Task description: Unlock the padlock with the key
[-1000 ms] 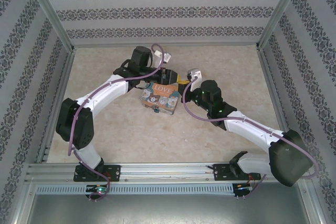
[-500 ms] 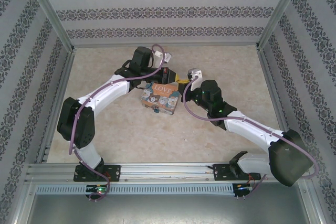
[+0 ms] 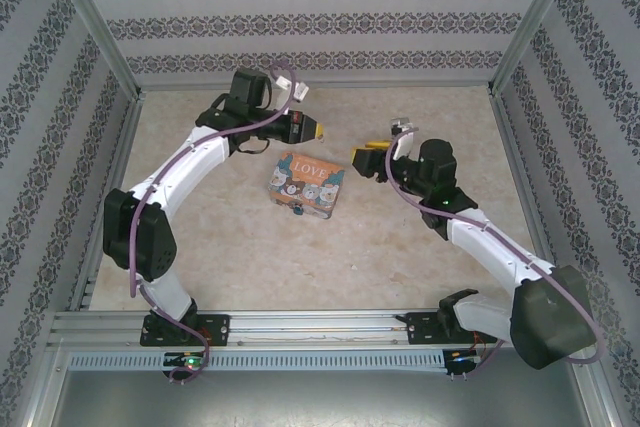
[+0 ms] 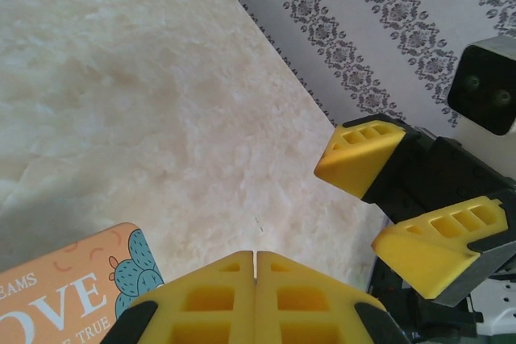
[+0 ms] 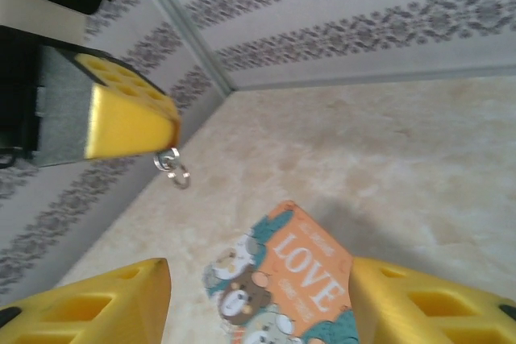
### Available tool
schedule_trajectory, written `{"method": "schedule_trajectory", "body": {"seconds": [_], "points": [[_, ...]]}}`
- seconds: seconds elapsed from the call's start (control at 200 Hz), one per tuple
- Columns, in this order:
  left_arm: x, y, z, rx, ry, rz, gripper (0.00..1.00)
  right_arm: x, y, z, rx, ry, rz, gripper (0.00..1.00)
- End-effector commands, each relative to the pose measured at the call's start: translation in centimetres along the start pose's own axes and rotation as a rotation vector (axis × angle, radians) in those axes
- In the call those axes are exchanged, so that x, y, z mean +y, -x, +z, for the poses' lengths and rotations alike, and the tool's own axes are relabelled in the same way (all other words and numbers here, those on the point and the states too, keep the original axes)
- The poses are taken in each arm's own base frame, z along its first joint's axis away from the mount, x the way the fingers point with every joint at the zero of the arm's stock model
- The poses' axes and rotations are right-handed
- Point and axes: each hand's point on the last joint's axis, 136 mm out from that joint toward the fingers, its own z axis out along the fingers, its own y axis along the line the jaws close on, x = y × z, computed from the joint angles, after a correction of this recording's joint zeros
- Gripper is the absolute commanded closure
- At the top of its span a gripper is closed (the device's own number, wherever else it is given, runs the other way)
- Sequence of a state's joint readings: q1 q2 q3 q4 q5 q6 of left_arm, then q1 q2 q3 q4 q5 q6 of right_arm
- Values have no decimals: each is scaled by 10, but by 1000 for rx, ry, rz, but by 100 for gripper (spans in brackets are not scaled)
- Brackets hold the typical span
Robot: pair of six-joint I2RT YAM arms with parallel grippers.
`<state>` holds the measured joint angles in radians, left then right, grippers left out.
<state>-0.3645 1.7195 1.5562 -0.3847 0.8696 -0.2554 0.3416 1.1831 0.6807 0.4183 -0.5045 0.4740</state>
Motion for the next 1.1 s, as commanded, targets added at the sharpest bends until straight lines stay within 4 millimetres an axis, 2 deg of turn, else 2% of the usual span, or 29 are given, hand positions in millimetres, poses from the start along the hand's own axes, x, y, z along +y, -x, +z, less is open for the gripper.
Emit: {"method": "schedule_trajectory", "body": {"seconds": [0.0,0.18,0.49,0.734,0.904,1.094], "points": [[-27,2,-18,24,-66,66,100,39,22,0,-39,219,38,40],[-33,4,-18,20,-106,80,100,61,37,13,-37,367,89,42],[-39,5,-17,3,-153,73,100,71,26,40,31,428,108,49],[-38,2,-15,4,-159,65,100,66,15,52,53,429,134,57],[-38,2,-16,-3,-163,62,100,62,9,52,54,416,137,58],[-40,1,-16,-2,-174,65,100,60,7,53,57,416,137,64]]}}
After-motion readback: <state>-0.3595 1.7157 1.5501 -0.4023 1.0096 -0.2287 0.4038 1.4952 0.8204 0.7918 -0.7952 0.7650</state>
